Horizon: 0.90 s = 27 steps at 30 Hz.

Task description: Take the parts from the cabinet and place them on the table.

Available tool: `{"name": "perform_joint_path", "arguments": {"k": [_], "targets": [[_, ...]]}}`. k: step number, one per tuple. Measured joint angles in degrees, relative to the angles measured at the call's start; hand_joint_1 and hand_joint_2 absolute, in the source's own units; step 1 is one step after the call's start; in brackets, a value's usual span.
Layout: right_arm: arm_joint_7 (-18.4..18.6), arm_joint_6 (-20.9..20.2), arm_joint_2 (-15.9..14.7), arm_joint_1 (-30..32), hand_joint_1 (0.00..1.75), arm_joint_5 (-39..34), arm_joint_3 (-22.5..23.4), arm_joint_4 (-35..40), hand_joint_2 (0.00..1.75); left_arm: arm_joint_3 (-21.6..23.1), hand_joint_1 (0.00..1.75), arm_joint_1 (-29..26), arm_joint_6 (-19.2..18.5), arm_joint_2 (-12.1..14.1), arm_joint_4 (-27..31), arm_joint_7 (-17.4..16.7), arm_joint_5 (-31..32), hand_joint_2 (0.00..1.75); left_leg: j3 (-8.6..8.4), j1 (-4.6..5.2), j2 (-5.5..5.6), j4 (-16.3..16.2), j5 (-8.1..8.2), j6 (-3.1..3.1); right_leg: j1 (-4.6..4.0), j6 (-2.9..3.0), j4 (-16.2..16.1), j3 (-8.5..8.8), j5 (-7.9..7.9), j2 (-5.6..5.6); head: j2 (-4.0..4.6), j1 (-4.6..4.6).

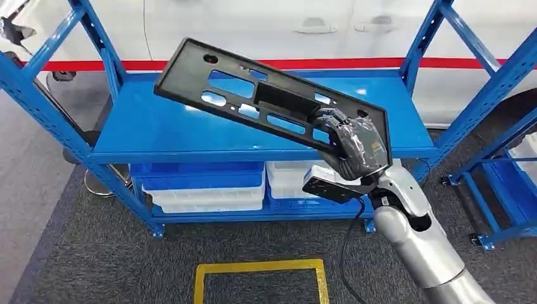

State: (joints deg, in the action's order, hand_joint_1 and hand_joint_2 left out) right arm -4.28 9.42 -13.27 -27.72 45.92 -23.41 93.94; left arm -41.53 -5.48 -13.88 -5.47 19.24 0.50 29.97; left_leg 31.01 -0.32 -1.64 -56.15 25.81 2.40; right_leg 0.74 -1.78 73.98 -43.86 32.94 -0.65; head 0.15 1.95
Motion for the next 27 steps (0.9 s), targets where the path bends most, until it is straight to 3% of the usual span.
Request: {"name": "perform_joint_path", "arguments": {"k": [1,2,3,4,5,6,7,9,10,11,12,14,15,16,17,19,20,21,22,23,25,26,27], "targets": [[0.0,0.0,0.1,0.1,1.75,-0.1,0.1,0.0,1.75,-0.1,0.0,-0.3,-0.3,-0.2,0.6,-0.3,0.1,1.75,1.0,0.0,-0.1,-0.3,-0.59,-0.09,0.03,-0.12,1.8,0.31,-1.06,0.02,0.0,0.0],[0.0,0.0,0.1,0.1,1.75,-0.1,0.1,0.0,1.75,-0.2,0.0,-0.5,-0.5,-0.4,1.1,-0.5,0.1,1.75,2.07,-0.03,-0.14,-0.7,-1.05,-0.24,0.08,-0.19,1.2,1.69,-3.27,0.06,0.0,0.02],[0.0,-0.1,0.1,0.1,1.75,-0.1,0.2,0.0,1.75,-0.3,0.0,-0.6,-0.6,-0.6,1.5,-0.8,0.2,1.75,3.01,-0.1,-0.14,-1.1,-1.42,-0.45,0.16,-0.2,-1.6,4.24,-5.43,0.11,0.0,0.0],[0.0,-0.1,0.1,0.1,1.75,-0.1,0.3,0.0,1.75,-0.4,0.0,-0.7,-0.8,-0.8,1.9,-1.1,0.2,1.75,3.76,-0.15,-0.12,-1.6,-1.68,-0.69,0.22,-0.2,-5.8,7.57,-6.42,0.09,0.0,0.0],[0.0,-0.1,0.1,0.0,1.75,-0.1,0.4,0.0,1.75,-0.6,0.0,-0.9,-1.1,-1.0,2.5,-1.4,0.2,1.75,4.38,-0.15,-0.1,-2.1,-1.84,-0.88,0.31,-0.17,-10.6,11.13,-5.76,-0.01,0.0,0.0],[0.0,-0.1,0.1,-0.2,1.75,-0.1,0.4,0.0,1.75,-0.8,0.0,-1.1,-1.3,-1.1,3.2,-1.5,0.2,1.75,5.21,0.18,-0.03,-2.7,-2.0,-1.18,-0.15,0.11,-14.8,13.51,-3.83,-0.3,0.0,0.0],[0.0,-0.1,0.1,-0.1,1.75,-0.1,0.6,0.2,1.75,-1.0,0.0,-1.2,-1.5,-1.4,3.6,-1.6,0.2,1.75,5.36,0.17,0.01,-2.8,-2.58,-1.53,-0.18,0.86,-15.5,13.67,-3.26,-0.19,0.0,0.02],[0.0,-0.1,0.1,0.0,1.75,-0.2,0.7,0.2,1.75,-1.3,0.0,-1.5,-1.6,-1.4,4.3,-1.9,0.2,1.75,5.66,0.14,0.15,-2.7,-3.49,-2.02,-0.36,1.37,-15.3,12.94,-3.86,-0.12,0.0,0.02],[0.0,-0.2,0.1,0.1,1.75,-0.2,0.7,0.2,1.75,-1.3,0.0,-1.7,-1.6,-1.4,4.5,-1.9,0.3,1.75,6.01,0.23,0.28,-2.7,-3.67,-2.4,0.03,2.08,-15.7,12.63,-4.48,0.04,0.0,0.02],[0.0,-0.2,0.1,0.0,1.75,-0.2,0.7,0.1,1.75,-1.4,0.0,-1.9,-1.6,-1.5,4.7,-2.0,0.3,1.75,6.37,-0.09,0.43,-3.5,-1.89,-2.65,0.12,2.58,-15.7,12.27,-4.98,0.19,0.0,0.02],[0.0,-0.2,0.1,0.0,1.75,-0.3,0.7,0.2,1.75,-1.4,0.0,-2.1,-1.6,-1.6,4.9,-2.0,0.4,1.75,7.32,-0.12,0.64,-5.9,1.24,-2.96,0.12,3.09,-15.7,11.73,-5.45,0.27,0.0,0.02],[0.0,-0.2,-0.2,0.0,1.75,-0.3,0.8,0.2,1.75,-1.4,0.0,-2.3,-1.9,-1.7,5.4,-2.4,0.4,1.75,9.54,-0.36,0.9,-14.8,7.38,-3.34,-0.03,3.37,-15.5,10.45,-6.39,0.4,0.0,0.02],[0.0,-0.2,-0.3,0.0,1.75,-0.3,0.8,0.2,1.75,-1.6,0.0,-2.4,-2.3,-1.9,6.0,-2.8,0.5,1.75,10.18,-0.36,0.94,-18.6,8.97,-3.43,-0.09,3.39,-15.3,9.66,-6.9,0.43,0.0,0.02],[0.0,-0.2,-0.3,0.0,1.75,-0.4,0.8,0.2,1.75,-1.7,0.0,-2.5,-2.8,-2.0,6.5,-3.1,0.6,1.75,10.0,-0.36,0.99,-20.4,8.88,-3.42,-0.13,3.39,-15.1,8.92,-7.34,0.44,0.0,0.02],[0.0,-0.3,-0.3,0.0,1.75,-0.5,0.8,0.2,1.75,-1.7,0.0,-2.6,-3.2,-2.2,7.1,-3.6,0.7,1.75,8.73,-0.36,0.99,-19.9,7.52,-3.3,-0.18,3.37,-15.0,8.22,-7.75,0.44,0.0,0.02],[0.0,-0.3,-0.3,0.0,1.75,-0.7,0.8,0.2,1.75,-2.2,0.0,-3.2,-4.3,-2.7,9.0,-4.7,1.3,1.75,3.0,-0.31,1.0,-12.5,3.43,-2.64,-0.35,3.2,-14.7,6.94,-8.65,0.34,0.0,0.02],[0.0,-0.3,-0.3,0.0,1.75,-0.7,0.8,0.2,1.75,-2.6,0.0,-3.3,-4.8,-2.9,10.0,-5.1,1.6,1.75,-0.68,-0.19,0.99,-7.3,2.73,-2.0,-0.41,3.09,-14.6,6.61,-9.07,0.31,0.0,0.02],[0.0,-0.3,-0.3,-0.1,1.75,-0.8,0.8,0.2,1.75,-2.9,0.0,-3.4,-5.3,-3.0,11.0,-5.5,2.0,1.75,-3.27,0.17,0.94,-3.0,4.48,-1.47,-0.64,2.69,-14.6,6.24,-9.5,0.34,0.0,0.02],[0.0,-0.4,-0.3,-0.2,1.75,-0.9,0.9,0.2,1.75,-3.2,0.0,-3.5,-5.7,-3.3,11.9,-5.7,2.3,1.75,-3.92,0.22,1.0,-1.2,4.7,-1.64,-0.46,2.34,-14.6,6.09,-10.04,0.45,0.0,0.02],[0.0,-0.5,-0.3,-0.3,1.75,-1.0,0.9,0.2,1.75,-3.6,0.0,-3.6,-5.9,-3.6,12.5,-6.0,2.5,1.75,-3.41,0.42,1.14,-1.5,4.18,-1.64,-0.27,1.95,-15.0,5.99,-10.68,0.55,0.0,0.02],[0.0,-0.6,-0.3,-0.2,1.75,-1.1,0.9,0.2,1.75,-4.4,0.0,-4.1,-6.3,-4.0,13.6,-6.2,3.0,1.75,-2.85,0.67,1.17,-0.8,2.9,-1.1,-0.23,1.17,-15.9,5.94,-12.06,0.54,0.0,0.02],[0.0,-0.6,-0.3,-0.2,1.75,-1.1,0.9,0.1,1.75,-4.5,0.0,-4.2,-6.5,-4.5,13.9,-6.3,3.0,1.75,-2.74,-0.27,0.69,0.2,1.83,-0.88,-0.09,0.94,-15.5,5.61,-11.23,0.26,0.0,0.02],[0.0,-0.6,-0.1,-0.3,1.75,-1.2,0.9,0.1,1.75,-4.7,0.0,-4.3,-6.6,-4.6,14.4,-6.4,3.1,1.75,-1.91,-0.02,0.47,0.4,0.99,-0.29,-0.39,0.69,-14.2,4.82,-8.25,0.24,0.0,0.0]]}}
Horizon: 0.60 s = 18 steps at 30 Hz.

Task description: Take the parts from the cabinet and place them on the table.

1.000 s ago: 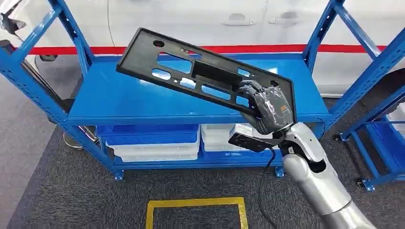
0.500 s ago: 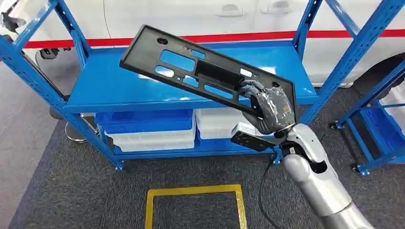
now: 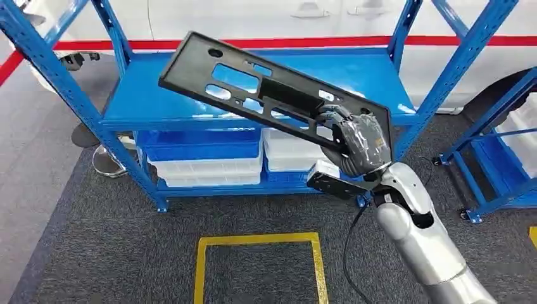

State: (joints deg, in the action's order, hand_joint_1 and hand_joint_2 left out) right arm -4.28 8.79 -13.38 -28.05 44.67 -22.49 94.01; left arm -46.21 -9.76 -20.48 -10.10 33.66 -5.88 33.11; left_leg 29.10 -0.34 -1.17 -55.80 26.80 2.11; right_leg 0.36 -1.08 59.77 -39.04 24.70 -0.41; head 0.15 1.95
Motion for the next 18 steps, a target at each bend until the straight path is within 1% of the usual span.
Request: {"name": "perform_joint_path", "arguments": {"k": [1,2,3,4,5,6,7,8,9,10,11,12,13,14,15,16,17,18], "targets": [[0.0,-0.1,0.1,-0.1,1.75,-0.1,0.0,0.0,1.75,-0.2,0.0,0.0,0.0,-0.1,0.5,0.0,0.1,1.75,0.93,0.0,-0.05,-0.1,-0.68,0.53,0.25,-0.16,3.2,-0.94,3.73,0.03,0.0,0.02],[0.0,-0.2,0.3,-0.1,1.75,-0.1,0.1,-0.1,1.75,-0.5,0.0,0.0,-0.1,-0.3,0.8,0.0,0.3,1.75,1.85,0.06,-0.06,-0.2,-1.32,0.31,0.27,-0.37,7.5,-1.87,7.29,0.05,0.0,0.0],[0.0,-0.2,0.5,0.0,1.75,-0.1,0.1,-0.2,1.75,-0.8,0.0,-0.1,-0.1,-0.5,1.1,0.0,0.3,1.75,2.81,0.14,-0.09,-0.4,-1.93,0.29,0.32,-0.54,11.9,-2.71,9.59,0.07,0.0,0.0],[0.0,-0.2,0.5,0.0,1.75,-0.2,0.1,-0.2,1.75,-0.9,0.0,-0.1,-0.1,-0.6,1.3,0.0,0.3,1.75,3.81,0.14,-0.16,-0.7,-2.47,0.25,0.35,-0.67,15.0,-3.09,10.04,0.07,0.0,0.02],[0.0,-0.2,0.5,0.0,1.75,-0.2,0.1,-0.3,1.75,-0.9,0.0,-0.2,-0.1,-0.7,1.4,0.0,0.4,1.75,4.92,0.13,-0.23,-1.1,-3.01,0.16,0.39,-0.81,16.2,-2.54,8.72,0.07,0.0,0.0],[0.0,-0.2,0.5,0.0,1.75,-0.2,0.1,-0.3,1.75,-0.9,0.0,-0.2,-0.2,-0.9,1.6,0.0,0.5,1.75,6.05,0.1,-0.3,-1.5,-3.54,0.04,0.44,-0.89,15.3,-0.97,6.53,0.09,0.0,0.0],[0.0,-0.2,0.5,0.0,1.75,-0.2,0.1,-0.4,1.75,-1.0,0.0,-0.3,-0.2,-1.1,1.9,0.0,0.5,1.75,7.22,0.04,-0.3,-1.9,-4.05,-0.18,0.53,-0.97,12.2,1.79,4.35,0.09,0.0,0.0],[0.0,-0.2,0.5,-0.1,1.75,-0.2,0.1,-0.4,1.75,-1.1,0.0,-0.3,-0.3,-1.2,2.1,-0.1,0.5,1.75,8.12,-0.01,-0.29,-2.5,-4.46,-0.47,0.59,-0.99,8.1,5.12,3.62,0.05,0.0,0.0],[0.0,-0.2,0.5,-0.2,1.75,-0.2,0.1,-0.3,1.75,-1.2,0.0,-0.4,-0.5,-1.3,2.6,-0.2,0.6,1.75,8.7,0.01,-0.25,-3.0,-4.82,-0.78,0.73,-0.91,3.4,8.9,4.98,-0.2,0.0,0.02],[0.0,-0.2,0.5,-0.5,1.75,-0.2,0.1,-0.3,1.75,-1.2,0.0,-0.5,-0.7,-1.4,2.9,-0.2,0.7,1.75,9.4,0.35,-0.16,-3.5,-5.04,-1.05,0.33,-0.51,-1.5,11.63,6.96,-0.47,0.0,0.02],[0.0,-0.2,0.5,-0.5,1.75,-0.2,0.1,-0.3,1.75,-1.3,0.0,-0.5,-1.0,-1.7,3.5,-0.4,0.8,1.75,9.36,0.28,-0.15,-3.4,-5.66,-1.3,0.25,0.4,-1.4,11.53,7.08,-0.55,0.0,0.07],[0.0,-0.2,0.5,-0.6,1.75,-0.3,0.2,-0.4,1.75,-1.7,0.0,-0.7,-1.4,-1.9,4.1,-0.7,1.1,1.75,9.35,0.15,-0.03,-2.9,-6.51,-1.65,0.19,0.55,-1.4,10.86,6.4,-0.5,0.0,0.02],[0.0,-0.2,0.5,-0.7,1.75,-0.4,0.2,-0.4,1.75,-2.1,0.0,-0.8,-1.6,-2.0,4.4,-0.9,1.3,1.75,9.64,0.13,-0.02,-2.7,-7.27,-1.96,0.1,1.04,-1.2,10.29,6.04,-0.51,0.0,0.02],[0.0,-0.3,0.5,-0.5,1.75,-0.4,0.2,-0.5,1.75,-2.4,0.0,-1.2,-1.9,-2.1,4.8,-1.1,1.5,1.75,10.16,0.18,0.06,-2.6,-7.89,-2.36,0.26,1.76,-1.4,9.59,5.08,-0.38,0.0,0.02],[0.0,-0.4,0.5,-0.6,1.75,-0.5,0.1,-0.6,1.75,-2.6,0.0,-1.4,-2.1,-2.1,5.1,-1.2,1.7,1.75,10.79,-0.17,0.24,-3.3,-6.3,-2.6,0.4,2.35,-1.5,8.83,4.3,-0.16,0.0,0.02],[0.0,-0.5,0.5,-0.6,1.75,-0.5,0.1,-0.6,1.75,-2.7,0.0,-1.7,-2.3,-2.4,5.5,-1.3,1.7,1.75,11.54,-0.12,0.46,-5.4,-2.57,-2.78,0.37,2.68,-1.5,7.92,3.5,-0.22,0.0,0.02],[0.0,-0.5,0.5,-0.6,1.75,-0.5,0.1,-0.7,1.75,-2.7,0.0,-1.8,-2.3,-2.5,5.8,-1.3,1.7,1.75,12.24,-0.24,0.54,-8.5,0.93,-2.87,0.34,3.02,-1.5,7.2,2.87,-0.17,0.0,0.02],[0.0,-0.5,0.2,-0.7,1.75,-0.5,0.1,-0.7,1.75,-2.7,0.0,-1.8,-2.4,-2.7,6.0,-1.4,1.7,1.75,12.82,-0.29,0.54,-12.4,4.17,-2.95,0.25,3.05,-1.4,6.38,2.22,-0.15,0.0,0.02]]}}
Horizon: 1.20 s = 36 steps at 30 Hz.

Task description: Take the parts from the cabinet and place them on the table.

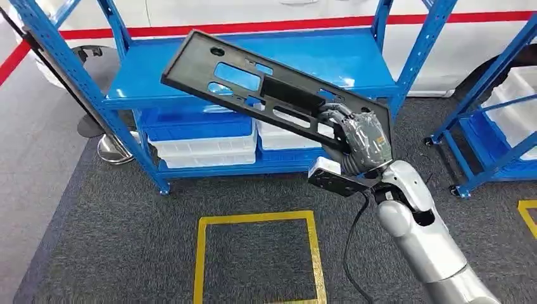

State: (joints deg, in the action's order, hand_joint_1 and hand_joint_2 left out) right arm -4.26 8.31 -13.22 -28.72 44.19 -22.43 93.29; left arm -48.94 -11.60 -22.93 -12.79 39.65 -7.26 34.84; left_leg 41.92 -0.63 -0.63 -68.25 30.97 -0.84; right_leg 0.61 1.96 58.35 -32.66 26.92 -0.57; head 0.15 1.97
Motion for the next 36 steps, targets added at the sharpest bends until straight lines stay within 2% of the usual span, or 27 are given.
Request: {"name": "perform_joint_path", "arguments": {"k": [1,2,4,5,6,7,8,9,11,12,15,16,17,19,20,21,22,23,24,26,27,28,29,31,32,34,36], "targets": [[0.0,0.0,-0.1,0.0,1.75,0.0,0.0,0.0,1.75,-0.1,0.0,0.1,-0.2,-0.2,0.2,-0.1,0.0,1.75,0.45,0.0,0.0,-5.1,2.64,-0.04,-0.16,0.09,0.1,-1.21,-0.9,0.1,0.0,0.02],[0.0,0.0,-0.2,-0.1,1.75,-0.1,0.0,-0.1,1.75,-0.2,0.0,0.2,-0.4,-0.2,0.4,-0.1,0.0,1.75,0.19,0.0,0.02,-8.1,2.39,0.09,-0.29,0.12,0.3,-2.36,-1.73,0.16,0.0,0.0],[0.0,-0.2,-0.2,-0.1,1.75,-0.1,-0.1,-0.1,1.75,-0.5,0.0,0.2,-0.5,-0.3,0.7,-0.1,0.1,1.75,-2.85,0.14,0.04,-7.7,-1.93,0.76,-0.73,0.16,0.5,-4.39,-3.17,0.15,0.0,0.02],[0.0,-0.2,-0.2,-0.1,1.75,-0.1,-0.1,-0.1,1.75,-0.6,0.0,0.2,-0.5,-0.3,0.9,-0.1,0.2,1.75,-6.13,0.4,0.03,-4.4,-3.81,1.57,-1.01,0.17,0.5,-5.34,-3.99,0.13,0.0,0.0],[-0.1,-0.2,-0.2,-0.2,1.75,-0.1,-0.1,-0.1,1.75,-0.7,0.0,0.2,-0.5,-0.3,1.1,-0.1,0.2,1.75,-10.09,0.8,0.0,0.1,-3.48,2.55,-1.08,0.18,0.5,-5.91,-4.69,0.08,0.0,0.02],[0.0,-0.2,-0.2,-0.3,1.75,-0.1,-0.1,-0.1,1.75,-0.8,0.0,0.4,-0.5,-0.3,1.6,-0.1,0.2,1.75,-15.54,1.48,-0.09,6.4,-0.89,3.39,-1.22,-0.02,0.6,-6.16,-5.17,0.14,0.0,0.0],[0.0,-0.2,-0.3,-0.5,1.75,-0.1,-0.1,-0.1,1.75,-0.8,0.0,0.5,-0.6,-0.4,1.8,-0.1,0.2,1.75,-18.72,1.7,-0.13,12.4,1.05,3.37,-1.26,-0.25,0.6,-6.3,-5.77,0.32,0.0,0.0],[-0.1,-0.2,-0.3,-0.7,1.75,-0.1,-0.1,-0.1,1.75,-0.9,0.0,0.7,-0.6,-0.4,1.8,-0.1,0.2,1.75,-18.61,1.77,0.08,12.6,1.23,2.52,-1.06,-0.52,0.2,-6.44,-6.76,0.52,0.0,0.0],[-0.1,-0.2,-0.3,-0.9,1.75,-0.1,-0.1,-0.1,1.75,-1.0,0.0,0.5,-0.7,-0.5,1.9,-0.1,0.4,1.75,-17.46,1.96,0.05,13.2,-0.38,3.1,-0.92,-1.21,-0.7,-6.62,-8.46,0.59,0.0,0.0],[-0.1,-0.3,-0.2,-0.9,1.75,-0.1,-0.1,-0.2,1.75,-1.1,0.0,0.4,-0.8,-0.9,2.0,-0.3,0.6,1.75,-17.05,1.23,-0.39,13.8,-1.56,3.02,-0.83,-1.59,-0.7,-7.03,-7.5,0.32,0.0,-0.02],[-0.2,-0.4,0.1,-1.1,1.75,-0.2,-0.1,-0.4,1.75,-1.3,0.0,0.3,-0.8,-0.9,2.2,-0.3,0.7,1.75,-14.02,1.2,-0.7,13.6,-4.16,3.78,-0.41,-2.59,8.9,-10.34,3.64,0.27,0.0,-0.02],[-0.2,-0.4,0.1,-1.1,1.75,-0.2,-0.1,-0.5,1.75,-1.3,0.0,0.3,-0.8,-1.1,2.2,-0.3,0.7,1.75,-12.9,1.2,-0.72,13.3,-4.89,3.73,-0.21,-2.93,13.0,-11.06,5.53,0.28,0.0,-0.02],[-0.2,-0.5,0.1,-1.1,1.75,-0.2,-0.1,-0.7,1.75,-1.3,0.0,0.3,-0.8,-1.1,2.2,-0.3,0.7,1.75,-11.58,1.16,-0.75,12.9,-5.64,3.6,-0.01,-3.27,16.5,-11.41,5.33,0.28,0.0,-0.02],[-0.2,-0.5,0.1,-1.1,1.75,-0.2,-0.1,-0.8,1.75,-1.4,0.0,0.2,-0.8,-1.2,2.2,-0.3,0.7,1.75,-8.97,0.91,-0.89,11.9,-6.73,3.13,0.45,-3.88,17.6,-9.65,0.95,0.31,0.0,-0.02],[-0.2,-0.5,0.1,-1.2,1.75,-0.2,-0.1,-0.8,1.75,-1.4,0.0,0.2,-0.8,-1.2,2.2,-0.3,0.7,1.75,-7.58,0.66,-0.9,11.2,-7.18,2.78,0.71,-4.18,15.2,-7.13,-1.27,0.3,0.0,-0.02],[-0.2,-0.5,0.1,-1.2,1.75,-0.2,-0.1,-0.8,1.75,-1.4,0.0,0.2,-0.9,-1.3,2.2,-0.3,0.7,1.75,-6.39,0.46,-0.89,10.4,-7.51,2.38,0.95,-4.48,11.4,-3.75,-1.63,0.29,0.0,-0.02],[-0.2,-0.5,0.1,-1.3,1.75,-0.2,-0.1,-0.8,1.75,-1.4,0.0,0.3,-0.9,-1.3,2.3,-0.3,0.8,1.75,-5.43,0.5,-0.91,9.3,-7.76,1.99,1.3,-4.81,5.9,0.26,1.41,0.04,0.0,-0.02],[-0.2,-0.5,0.1,-1.4,1.75,-0.2,-0.1,-0.8,1.75,-1.4,0.0,0.2,-1.1,-1.3,2.6,-0.3,1.0,1.75,-4.6,0.7,-0.69,8.5,-7.92,1.64,0.67,-4.26,1.4,2.97,3.8,-0.37,0.0,-0.02],[-0.2,-0.6,0.1,-1.5,1.75,-0.2,-0.2,-0.8,1.75,-1.5,0.0,0.2,-1.4,-1.4,2.7,-0.3,1.1,1.75,-4.54,0.74,-0.61,8.6,-8.42,1.26,0.66,-2.99,1.8,2.47,3.81,-0.36,0.0,0.04],[-0.2,-0.7,0.1,-1.5,1.75,-0.2,-0.2,-0.9,1.75,-1.8,0.0,0.1,-1.5,-1.4,2.9,-0.3,1.2,1.75,-4.15,0.63,-0.54,8.6,-9.56,0.82,0.54,-2.24,1.9,1.74,3.0,-0.14,0.0,0.02],[-0.2,-0.7,0.1,-1.6,1.75,-0.2,-0.3,-1.1,1.75,-2.1,0.0,-0.1,-1.6,-1.4,2.9,-0.3,1.2,1.75,-3.62,0.4,-0.44,8.5,-9.64,0.4,0.78,-1.27,1.6,0.87,2.13,0.19,0.0,0.02],[-0.2,-0.7,0.1,-1.6,1.75,-0.2,-0.3,-1.2,1.75,-2.4,0.0,-0.2,-1.6,-1.5,3.0,-0.4,1.2,1.75,-2.98,0.21,-0.29,7.6,-7.37,0.05,0.73,-0.93,1.7,0.23,1.36,0.26,0.0,0.04],[-0.2,-0.8,0.0,-1.6,1.75,-0.2,-0.4,-1.3,1.75,-2.4,0.0,-0.4,-1.7,-1.6,3.0,-0.4,1.2,1.75,-2.12,0.12,-0.19,5.0,-3.47,-0.11,0.74,-0.54,1.7,-0.73,0.57,0.24,0.0,0.04],[-0.2,-0.7,-0.2,-1.6,1.75,-0.2,-0.4,-1.4,1.75,-2.4,0.0,-0.3,-1.8,-1.6,3.2,-0.4,1.3,1.75,-0.63,0.0,-0.07,-2.8,3.09,-0.35,0.58,-0.37,1.8,-2.62,-0.97,0.25,0.0,0.04],[-0.2,-0.7,-0.2,-1.6,1.75,-0.2,-0.4,-1.5,1.75,-2.4,0.0,-0.2,-1.8,-1.7,3.2,-0.4,1.4,1.75,-0.52,0.0,-0.05,-6.4,4.28,-0.35,0.49,-0.34,1.8,-3.62,-1.73,0.26,0.0,0.04],[-0.2,-0.8,-0.2,-1.6,1.75,-0.2,-0.5,-1.6,1.75,-2.6,0.0,-0.3,-2.1,-1.7,3.6,-0.7,1.7,1.75,-2.47,0.02,-0.02,-8.0,1.58,0.02,0.24,-0.36,1.9,-5.62,-3.28,0.26,0.0,0.04],[-0.2,-0.7,-0.2,-1.6,1.75,-0.3,-0.6,-1.6,1.75,-2.8,0.0,-0.3,-2.6,-1.9,4.2,-0.8,1.8,1.75,-8.11,0.26,-0.01,-2.1,-2.22,1.02,-0.11,-0.46,1.9,-7.37,-4.8,0.23,0.0,0.04]]}}
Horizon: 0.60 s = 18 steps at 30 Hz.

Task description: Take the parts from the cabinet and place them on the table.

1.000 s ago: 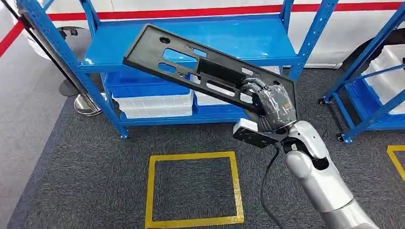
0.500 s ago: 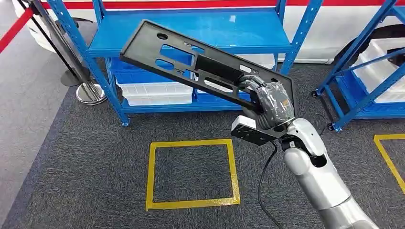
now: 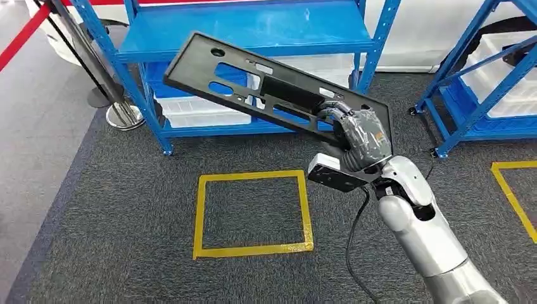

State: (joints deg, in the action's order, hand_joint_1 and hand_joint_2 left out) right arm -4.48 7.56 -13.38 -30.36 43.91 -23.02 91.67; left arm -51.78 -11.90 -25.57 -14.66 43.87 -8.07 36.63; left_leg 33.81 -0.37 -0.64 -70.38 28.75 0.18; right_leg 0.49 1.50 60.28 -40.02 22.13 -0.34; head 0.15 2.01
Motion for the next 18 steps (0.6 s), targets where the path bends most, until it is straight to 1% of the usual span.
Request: {"name": "perform_joint_path", "arguments": {"k": [1,2,3,4,5,6,7,8,9,10,11,12,13,14,15,16,17,18], "targets": [[0.0,0.0,0.0,-0.1,1.75,0.0,0.0,0.0,1.75,-0.1,0.0,0.1,-0.2,0.0,0.3,-0.1,0.1,1.75,-4.26,0.37,-0.06,5.2,0.55,0.82,0.06,-0.06,0.0,-0.47,-0.74,0.02,0.0,0.0],[0.0,0.0,0.0,-0.1,1.75,0.0,0.0,0.1,1.75,-0.2,0.0,0.2,-0.3,-0.2,0.9,-0.2,0.2,1.75,-8.31,0.7,-0.11,10.9,3.22,1.31,-0.19,-0.45,0.0,-0.75,-1.25,0.0,0.0,0.0],[0.0,0.0,-0.2,-0.3,1.75,-0.1,0.0,0.1,1.75,-0.5,0.0,0.4,-0.4,-0.3,1.2,-0.2,0.1,1.75,-9.09,0.75,-0.07,13.4,3.95,0.72,-0.07,-0.84,-0.2,-0.81,-1.99,0.29,0.0,-0.02],[-0.1,0.0,-0.2,-0.5,1.75,-0.1,0.0,0.0,1.75,-0.8,0.0,0.4,-0.5,-0.4,1.3,-0.3,0.2,1.75,-8.62,1.05,0.01,13.2,3.26,0.8,0.17,-1.15,-0.8,-0.74,-2.84,0.39,0.0,-0.02],[-0.2,0.0,-0.2,-0.6,1.75,-0.1,0.0,0.0,1.75,-1.0,0.0,0.2,-0.6,-0.5,1.4,-0.3,0.2,1.75,-8.28,1.25,0.01,13.3,2.9,1.05,0.33,-1.58,-1.3,-0.7,-3.63,0.42,0.0,0.0],[-0.2,0.0,-0.2,-0.6,1.75,-0.1,0.0,0.0,1.75,-1.1,0.0,0.0,-0.7,-0.7,1.8,0.0,0.6,1.75,-7.81,1.05,-0.01,14.1,1.66,1.27,0.02,-2.07,-2.0,-0.78,-4.57,0.32,0.0,-0.04],[-0.2,0.0,0.0,-0.6,1.75,-0.1,0.0,-0.1,1.75,-1.4,0.0,0.0,-0.9,-1.3,2.0,0.2,0.8,1.75,-7.38,0.41,-0.38,14.8,0.61,1.4,0.28,-2.13,-1.5,-1.41,-3.74,0.04,0.0,0.0],[-0.3,0.0,0.2,-0.7,1.75,-0.2,-0.1,-0.1,1.75,-1.6,0.0,-0.1,-1.0,-1.3,2.4,0.4,0.9,1.75,-6.6,0.53,-0.11,15.4,-0.37,1.75,-0.04,-2.45,0.0,-1.91,-0.13,-0.05,0.0,-0.04],[-0.3,0.0,0.2,-0.8,1.75,-0.2,-0.1,-0.2,1.75,-1.8,0.0,-0.1,-1.1,-1.5,2.6,0.5,0.9,1.75,-5.66,0.52,-0.12,15.4,-1.26,2.04,-0.11,-2.61,3.2,-2.61,4.42,0.03,0.0,-0.02],[-0.3,0.0,0.3,-0.7,1.75,-0.2,-0.2,-0.2,1.75,-2.2,0.0,0.0,-1.2,-1.6,2.7,0.5,0.9,1.75,-4.71,0.54,0.03,15.4,-2.06,2.03,-0.08,-2.79,7.4,-3.25,8.05,0.03,0.0,-0.02],[-0.3,0.0,0.3,-0.6,1.75,-0.3,-0.2,-0.4,1.75,-2.4,0.0,-0.1,-1.2,-1.8,2.8,0.5,1.0,1.75,-3.93,0.58,0.2,15.3,-2.81,2.01,-0.05,-2.98,11.3,-3.64,9.39,0.02,0.0,-0.02],[-0.3,0.0,0.3,-0.6,1.75,-0.3,-0.2,-0.4,1.75,-2.5,0.0,-0.1,-1.2,-1.8,2.8,0.5,0.9,1.75,-2.92,0.58,0.39,15.2,-3.51,1.94,-0.04,-3.11,14.3,-3.88,8.25,0.02,0.0,-0.02],[-0.3,0.0,0.3,-0.5,1.75,-0.3,-0.3,-0.6,1.75,-2.6,0.0,-0.1,-1.2,-1.9,2.8,0.5,1.0,1.75,-1.86,0.56,0.73,15.0,-4.17,1.8,0.02,-3.18,15.7,-3.58,5.63,0.02,0.0,-0.02],[-0.3,0.0,0.3,-0.5,1.75,-0.3,-0.4,-0.7,1.75,-2.7,0.0,-0.1,-1.3,-2.0,2.8,0.5,1.0,1.75,-0.76,0.51,1.13,14.7,-4.76,1.59,0.17,-3.22,14.9,-2.12,3.03,-0.04,0.0,-0.02],[-0.3,0.0,0.3,-0.5,1.75,-0.3,-0.4,-0.8,1.75,-2.9,0.0,-0.1,-1.4,-2.1,2.8,0.5,1.0,1.75,0.13,0.47,1.5,14.3,-5.18,1.37,0.33,-3.19,11.9,0.57,1.88,-0.36,0.0,0.0],[-0.3,0.0,0.3,-0.5,1.75,-0.5,-0.4,-0.8,1.75,-3.1,0.0,0.0,-1.6,-2.2,2.8,0.5,1.1,1.75,0.86,0.39,2.02,13.7,-5.5,1.06,0.57,-3.15,7.0,4.58,2.53,-1.87,0.0,-0.02],[-0.3,0.1,0.3,-0.6,1.75,-0.6,-0.4,-0.7,1.75,-3.3,0.0,0.1,-1.8,-2.2,2.8,0.6,1.2,1.75,1.71,0.58,2.38,13.0,-5.59,0.79,0.69,-2.83,1.6,8.45,5.49,-4.56,0.0,-0.02],[-0.4,0.1,0.3,-0.5,1.75,-0.7,-0.4,-0.7,1.75,-3.6,0.0,0.3,-1.9,-2.2,2.8,0.6,1.2,1.75,1.95,0.65,2.85,12.4,-5.8,0.58,0.79,-2.36,-1.3,9.98,7.42,-4.72,0.0,0.0]]}}
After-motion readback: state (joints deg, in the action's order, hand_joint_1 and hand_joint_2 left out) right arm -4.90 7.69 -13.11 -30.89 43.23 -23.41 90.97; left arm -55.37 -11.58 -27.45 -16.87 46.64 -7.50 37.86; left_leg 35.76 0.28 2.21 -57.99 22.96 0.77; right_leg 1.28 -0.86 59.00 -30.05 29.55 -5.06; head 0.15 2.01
